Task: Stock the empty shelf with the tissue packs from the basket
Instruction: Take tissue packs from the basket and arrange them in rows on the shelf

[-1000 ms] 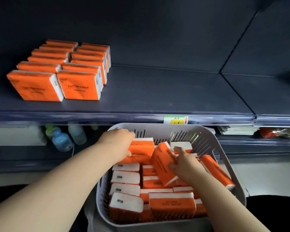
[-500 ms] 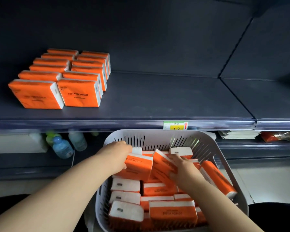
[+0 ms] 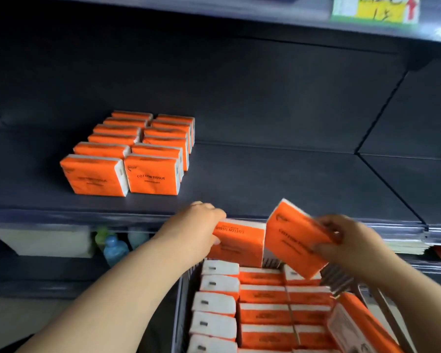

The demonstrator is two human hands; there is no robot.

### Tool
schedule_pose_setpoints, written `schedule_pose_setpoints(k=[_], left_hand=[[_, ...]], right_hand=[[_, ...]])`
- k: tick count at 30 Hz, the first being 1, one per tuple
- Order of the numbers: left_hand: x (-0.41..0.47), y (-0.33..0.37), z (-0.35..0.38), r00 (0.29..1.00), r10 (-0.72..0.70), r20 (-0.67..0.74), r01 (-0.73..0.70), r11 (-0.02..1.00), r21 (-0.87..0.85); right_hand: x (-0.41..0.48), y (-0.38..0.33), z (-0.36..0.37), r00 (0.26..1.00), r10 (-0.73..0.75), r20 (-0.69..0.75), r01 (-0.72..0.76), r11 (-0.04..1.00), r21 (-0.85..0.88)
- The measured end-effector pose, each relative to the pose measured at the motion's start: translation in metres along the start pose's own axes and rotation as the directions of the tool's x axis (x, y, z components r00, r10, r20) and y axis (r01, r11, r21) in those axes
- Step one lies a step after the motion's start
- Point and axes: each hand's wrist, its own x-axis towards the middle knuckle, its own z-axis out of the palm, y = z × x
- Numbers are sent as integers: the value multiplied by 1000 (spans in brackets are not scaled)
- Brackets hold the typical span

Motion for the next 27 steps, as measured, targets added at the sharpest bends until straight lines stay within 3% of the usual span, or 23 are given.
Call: schedule_pose_setpoints(k=[5, 11, 22, 27], left_hand=[[12, -7, -19, 991, -29, -133, 29, 1000, -2], [44, -20, -32, 975, -34, -218, 56, 994, 93], [117, -46, -42, 960, -130, -247, 178, 966, 186], [152, -52, -33, 959, -225, -173, 259, 943, 207]], right_hand=[[35, -29, -13, 992, -80, -95, 90, 990, 109], [106, -71, 0, 981, -107, -162, 124, 987, 98], [228, -135, 24, 976, -178, -125, 176, 984, -26], [282, -158, 31, 977, -179, -113, 162, 976, -148]])
